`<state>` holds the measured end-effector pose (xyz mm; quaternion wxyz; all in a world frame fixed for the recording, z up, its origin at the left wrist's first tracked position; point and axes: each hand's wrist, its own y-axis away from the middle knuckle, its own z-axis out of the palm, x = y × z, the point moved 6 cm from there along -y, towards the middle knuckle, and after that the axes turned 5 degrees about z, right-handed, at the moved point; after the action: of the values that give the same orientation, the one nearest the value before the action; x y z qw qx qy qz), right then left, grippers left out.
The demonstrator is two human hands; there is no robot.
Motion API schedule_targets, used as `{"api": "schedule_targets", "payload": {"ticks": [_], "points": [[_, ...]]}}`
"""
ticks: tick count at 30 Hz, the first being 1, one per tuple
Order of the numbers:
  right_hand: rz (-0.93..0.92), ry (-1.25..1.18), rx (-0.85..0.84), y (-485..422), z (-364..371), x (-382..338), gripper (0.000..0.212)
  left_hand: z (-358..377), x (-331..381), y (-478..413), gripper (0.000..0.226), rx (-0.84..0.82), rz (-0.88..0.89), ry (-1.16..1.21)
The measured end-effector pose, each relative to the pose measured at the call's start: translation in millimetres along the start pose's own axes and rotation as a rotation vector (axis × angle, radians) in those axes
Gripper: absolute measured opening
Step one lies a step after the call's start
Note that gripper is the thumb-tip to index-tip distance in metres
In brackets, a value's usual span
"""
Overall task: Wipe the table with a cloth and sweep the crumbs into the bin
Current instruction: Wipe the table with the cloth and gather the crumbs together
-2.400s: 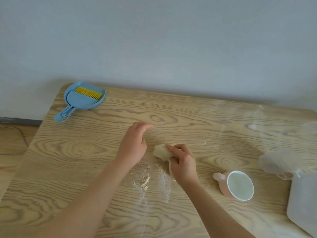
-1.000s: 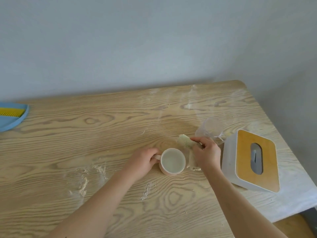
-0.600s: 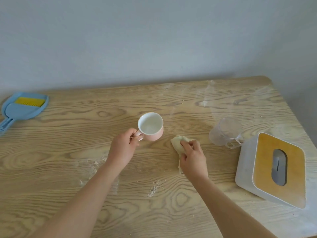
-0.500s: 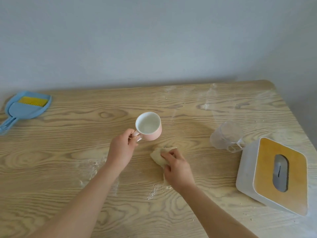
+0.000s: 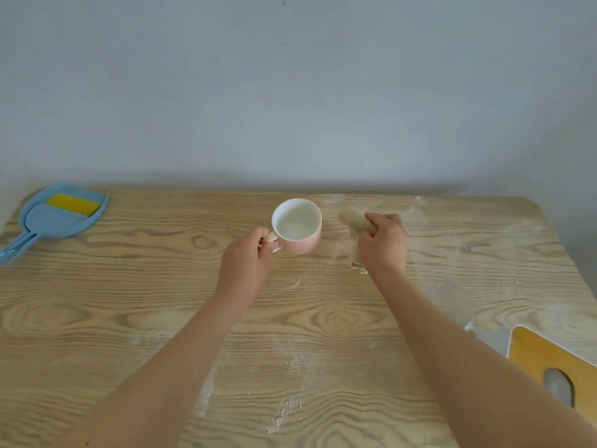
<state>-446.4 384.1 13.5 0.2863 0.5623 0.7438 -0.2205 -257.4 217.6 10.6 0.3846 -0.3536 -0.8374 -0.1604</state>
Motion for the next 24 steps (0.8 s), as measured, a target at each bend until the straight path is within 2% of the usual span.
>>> {"api": "schedule_targets", "payload": {"ticks": [7,12,15,18,22,24], "points": [[0.08,0.132,0.088,-87.5,8.1,8.5,0.032,8.3,7.4,-51.9,0.013,0.077,0.021,-0.013],[0.225,0.311,-0.092,-121.5,43.7,44.5,0.046,2.7,-1.0,-73.0,0.007,0.123,0.017,-0.009],[0.033,0.342,-0.108,-121.6,73.7,30.8,0.039,-4.0,-10.9,-78.4,0.008,0.167,-0.026,0.017],[-0.186,0.271,-0.141,-102.7,102.5,3.3,0.039,-4.6,-25.7,-81.1,0.006,0.183,-0.071,0.08],[-0.49,0.139,-0.289,-36.5,135.1,-29.9,0.045,-7.2,-34.7,-84.4,0.006,0.199,-0.117,0.098],[-0.586,0.083,-0.384,0.1,143.2,-38.4,0.044,-9.0,-34.8,-86.3,0.006,0.198,-0.11,0.076]]}}
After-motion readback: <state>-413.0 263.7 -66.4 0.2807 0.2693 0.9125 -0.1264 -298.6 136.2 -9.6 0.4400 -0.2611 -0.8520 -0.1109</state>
